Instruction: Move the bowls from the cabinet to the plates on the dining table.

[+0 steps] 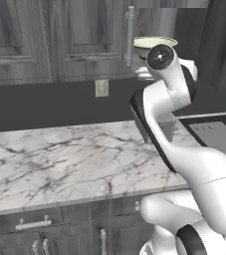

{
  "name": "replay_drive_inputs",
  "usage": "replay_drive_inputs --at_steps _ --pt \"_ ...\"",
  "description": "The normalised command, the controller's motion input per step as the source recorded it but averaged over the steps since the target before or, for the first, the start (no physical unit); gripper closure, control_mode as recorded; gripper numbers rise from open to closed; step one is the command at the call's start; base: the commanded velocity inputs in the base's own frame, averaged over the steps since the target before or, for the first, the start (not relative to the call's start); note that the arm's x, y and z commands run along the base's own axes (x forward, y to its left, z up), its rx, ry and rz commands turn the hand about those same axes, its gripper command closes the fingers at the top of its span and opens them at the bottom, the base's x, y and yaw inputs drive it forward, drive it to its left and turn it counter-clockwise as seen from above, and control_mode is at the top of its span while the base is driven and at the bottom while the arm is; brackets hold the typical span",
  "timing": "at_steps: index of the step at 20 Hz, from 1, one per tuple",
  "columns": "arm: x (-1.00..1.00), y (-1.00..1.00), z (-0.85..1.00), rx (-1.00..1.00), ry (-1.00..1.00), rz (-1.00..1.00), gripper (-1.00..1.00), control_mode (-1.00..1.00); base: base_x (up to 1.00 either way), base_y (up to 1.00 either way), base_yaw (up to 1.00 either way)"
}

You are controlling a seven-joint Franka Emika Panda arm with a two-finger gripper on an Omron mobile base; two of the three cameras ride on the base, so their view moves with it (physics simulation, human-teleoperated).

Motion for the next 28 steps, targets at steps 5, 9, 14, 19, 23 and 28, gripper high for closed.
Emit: replay_drive_inputs --at_steps 5,9,14,19,23,28 --pt "0.00 -0.03 0.00 0.16 -0.21 0.11 -1.00 -1.00 0.00 0.00 0.00" --pt "0.21 -0.01 0.03 0.17 -0.21 0.09 -1.00 -1.00 0.00 0.00 0.00" --pt "0.41 0.13 0.09 0.13 -0.18 0.08 -1.00 -1.00 0.00 0.00 0.00" --pt "0.30 0.38 0.21 0.03 -0.15 0.08 -1.00 -1.00 0.00 0.00 0.00" --pt "0.07 0.37 0.34 -0.02 -0.07 0.07 -1.00 -1.00 0.00 0.00 0.00" --pt "0.00 0.21 0.30 -0.04 -0.06 0.14 -1.00 -1.00 0.00 0.00 0.00"
